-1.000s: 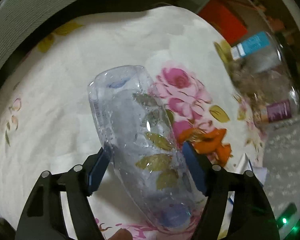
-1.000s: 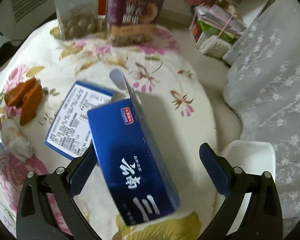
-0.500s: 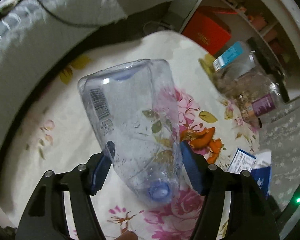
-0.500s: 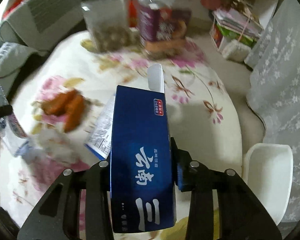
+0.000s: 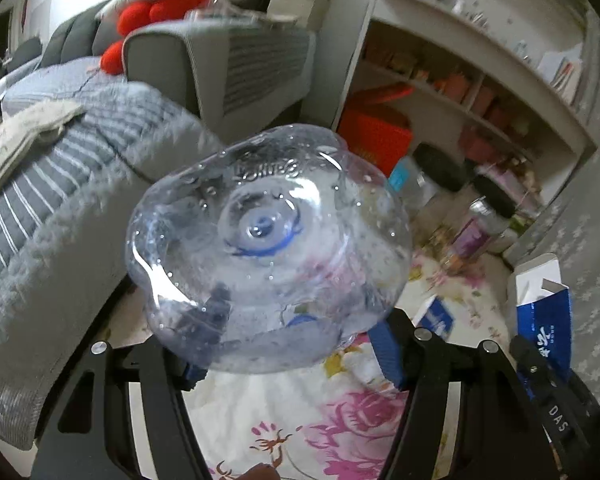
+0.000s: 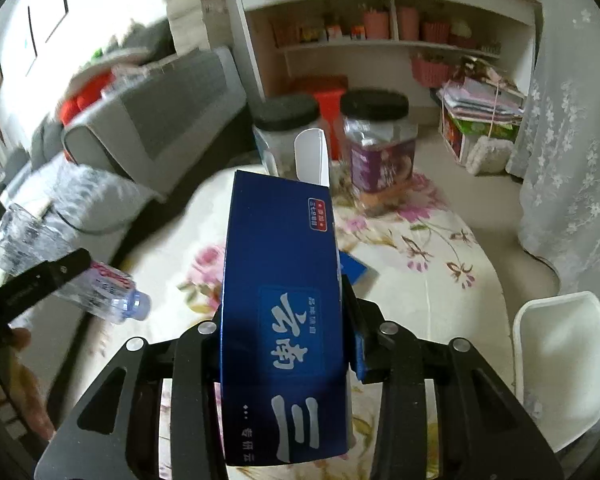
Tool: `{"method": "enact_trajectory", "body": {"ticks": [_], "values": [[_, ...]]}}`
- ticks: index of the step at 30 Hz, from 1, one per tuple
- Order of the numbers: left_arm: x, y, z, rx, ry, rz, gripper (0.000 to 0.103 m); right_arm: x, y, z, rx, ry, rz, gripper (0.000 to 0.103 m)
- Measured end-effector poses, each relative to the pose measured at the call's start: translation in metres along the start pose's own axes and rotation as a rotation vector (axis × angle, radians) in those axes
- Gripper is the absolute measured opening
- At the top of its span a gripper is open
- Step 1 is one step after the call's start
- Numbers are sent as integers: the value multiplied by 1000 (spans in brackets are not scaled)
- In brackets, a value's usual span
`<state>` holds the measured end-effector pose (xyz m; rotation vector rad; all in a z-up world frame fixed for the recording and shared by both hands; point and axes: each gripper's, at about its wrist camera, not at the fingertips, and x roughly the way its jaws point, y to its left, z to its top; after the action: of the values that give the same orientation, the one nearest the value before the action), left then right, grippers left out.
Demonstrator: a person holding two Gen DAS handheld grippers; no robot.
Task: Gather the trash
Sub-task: 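Lift the plastic bottle and blue box off the table with both tools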
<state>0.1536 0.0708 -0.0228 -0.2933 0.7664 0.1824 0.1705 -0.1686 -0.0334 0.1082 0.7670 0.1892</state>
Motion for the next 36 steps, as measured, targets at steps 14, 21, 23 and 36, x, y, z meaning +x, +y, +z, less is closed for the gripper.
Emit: {"method": "enact_trajectory", "body": {"ticks": [14, 21, 23, 36], "values": [[-29, -40, -2, 57, -53, -103, 64, -39, -16, 8, 25, -128, -19, 37], [-31, -70, -8, 93, -60, -132, 64, -57, -38, 9, 46, -163, -59, 37], [-32, -80, -10, 104, -62, -145, 64, -62, -47, 10, 57, -169, -71, 37], [-39, -152, -28, 187, -55, -235, 64, -95, -110, 4, 131, -210, -180, 37]]}}
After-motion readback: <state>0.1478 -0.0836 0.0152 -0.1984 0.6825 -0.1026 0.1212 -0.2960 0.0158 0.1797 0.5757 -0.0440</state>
